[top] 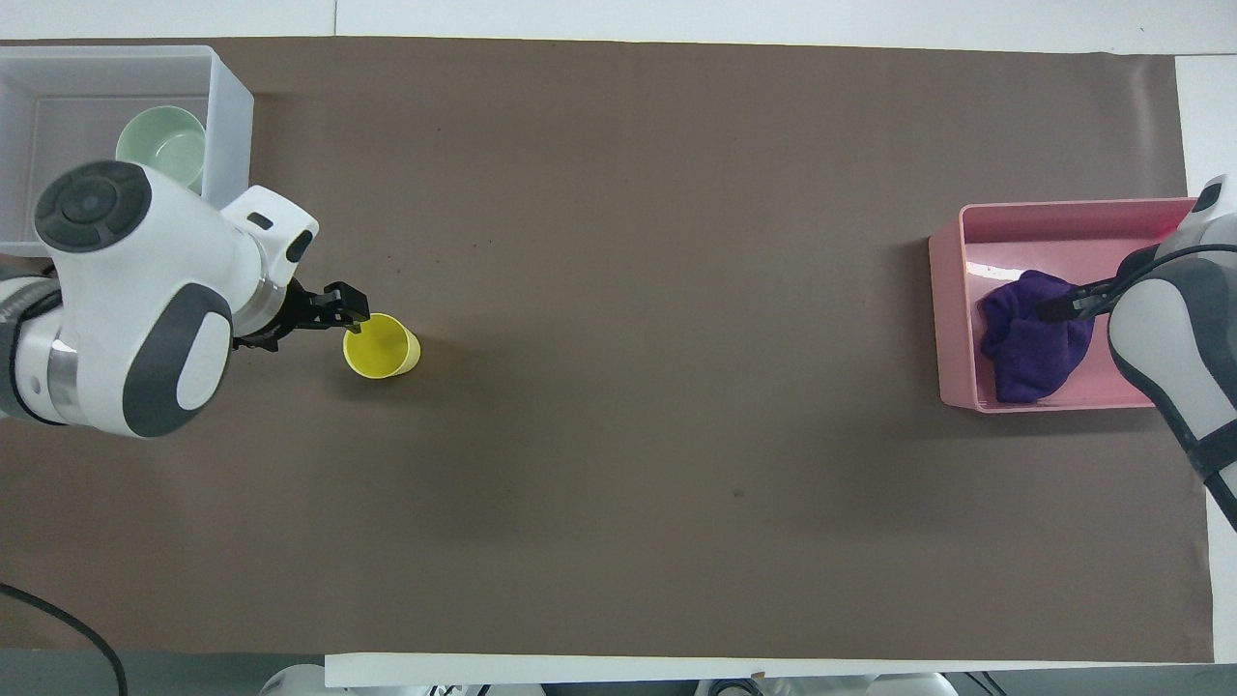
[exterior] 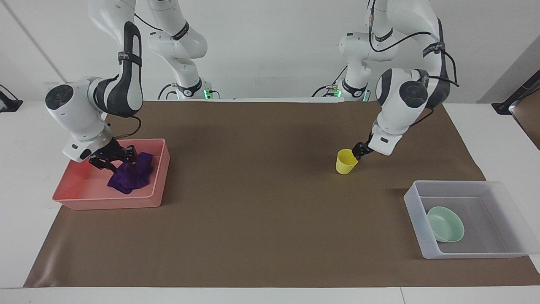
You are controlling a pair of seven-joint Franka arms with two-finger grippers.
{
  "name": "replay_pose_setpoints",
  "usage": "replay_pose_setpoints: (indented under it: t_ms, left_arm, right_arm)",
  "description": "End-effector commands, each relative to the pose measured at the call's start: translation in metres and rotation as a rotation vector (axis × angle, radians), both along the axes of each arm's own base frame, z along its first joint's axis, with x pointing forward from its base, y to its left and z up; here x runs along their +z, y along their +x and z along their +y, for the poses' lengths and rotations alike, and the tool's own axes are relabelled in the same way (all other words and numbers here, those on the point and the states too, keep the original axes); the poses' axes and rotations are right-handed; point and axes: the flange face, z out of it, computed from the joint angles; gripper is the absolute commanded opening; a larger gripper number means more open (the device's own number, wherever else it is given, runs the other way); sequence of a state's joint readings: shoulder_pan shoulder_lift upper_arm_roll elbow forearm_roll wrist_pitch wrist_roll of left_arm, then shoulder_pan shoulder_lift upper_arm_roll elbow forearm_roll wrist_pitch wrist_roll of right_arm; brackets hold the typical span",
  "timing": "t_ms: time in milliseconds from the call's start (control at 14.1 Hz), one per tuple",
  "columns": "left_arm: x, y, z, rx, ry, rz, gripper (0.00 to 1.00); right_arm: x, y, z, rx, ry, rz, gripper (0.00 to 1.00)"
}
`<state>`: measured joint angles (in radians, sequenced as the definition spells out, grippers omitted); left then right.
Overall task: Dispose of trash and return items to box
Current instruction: 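Move the left gripper to the yellow cup and grasp its rim, then lift the yellow cup with the left gripper into the clear box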
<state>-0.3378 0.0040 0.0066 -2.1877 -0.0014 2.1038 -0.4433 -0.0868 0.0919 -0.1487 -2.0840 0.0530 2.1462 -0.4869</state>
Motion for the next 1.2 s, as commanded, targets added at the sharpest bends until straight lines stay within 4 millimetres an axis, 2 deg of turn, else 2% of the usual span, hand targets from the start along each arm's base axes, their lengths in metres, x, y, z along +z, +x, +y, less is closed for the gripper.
replay_pose_setpoints:
  t_ms: [0, 71, 142, 212, 283, 354, 425, 566, 850, 991, 1133]
  left_arm:
    - [0.002, -0.02, -0.005, 0.014, -0.015, -0.028, 1.0]
    - [0.001, -0.021, -0.005, 0.012, -0.015, -0.026, 0.99]
    - [-0.004, -0.025, -0.008, 0.009, -0.012, -0.02, 0.96]
    - [-0.012, -0.026, -0.009, 0.028, -0.01, -0.021, 0.8]
    - [-0.018, -0.025, -0.01, 0.06, -0.018, -0.046, 0.4]
    - [-0.018, -0.024, -0.009, 0.06, -0.025, -0.063, 0.06]
    - [-0.019, -0.023, -0.009, 0.062, -0.026, -0.066, 0.0]
    - [-0.02, -0.022, -0.007, 0.067, -0.026, -0.066, 0.0]
    - [-0.016, -0.017, -0.005, 0.08, -0.026, -0.069, 0.0]
    - [0.01, -0.002, -0.002, 0.096, -0.04, -0.1, 0.0]
    - [0.065, 0.03, 0.019, 0.163, -0.069, -0.141, 0.0]
  right_arm:
    - [0.042, 0.004, 0.04, -0.074, 0.014, 0.035, 1.0]
    - [0.062, 0.006, 0.065, -0.1, 0.014, 0.057, 1.0]
    - [0.083, 0.006, 0.079, -0.134, 0.014, 0.08, 1.0]
    - [0.103, 0.005, 0.086, -0.168, 0.004, 0.102, 1.0]
    - [0.12, 0.001, 0.089, -0.19, 0.002, 0.124, 1.0]
    - [0.137, -0.008, 0.087, -0.185, -0.009, 0.141, 1.0]
    - [0.151, -0.017, 0.085, -0.178, -0.021, 0.154, 1.0]
    - [0.175, -0.032, 0.084, -0.16, -0.05, 0.188, 1.0]
    - [0.208, -0.057, 0.084, -0.086, -0.033, 0.204, 1.0]
    - [0.231, -0.063, 0.084, -0.085, -0.024, 0.208, 1.0]
    - [0.251, -0.054, 0.083, -0.088, -0.027, 0.211, 1.0]
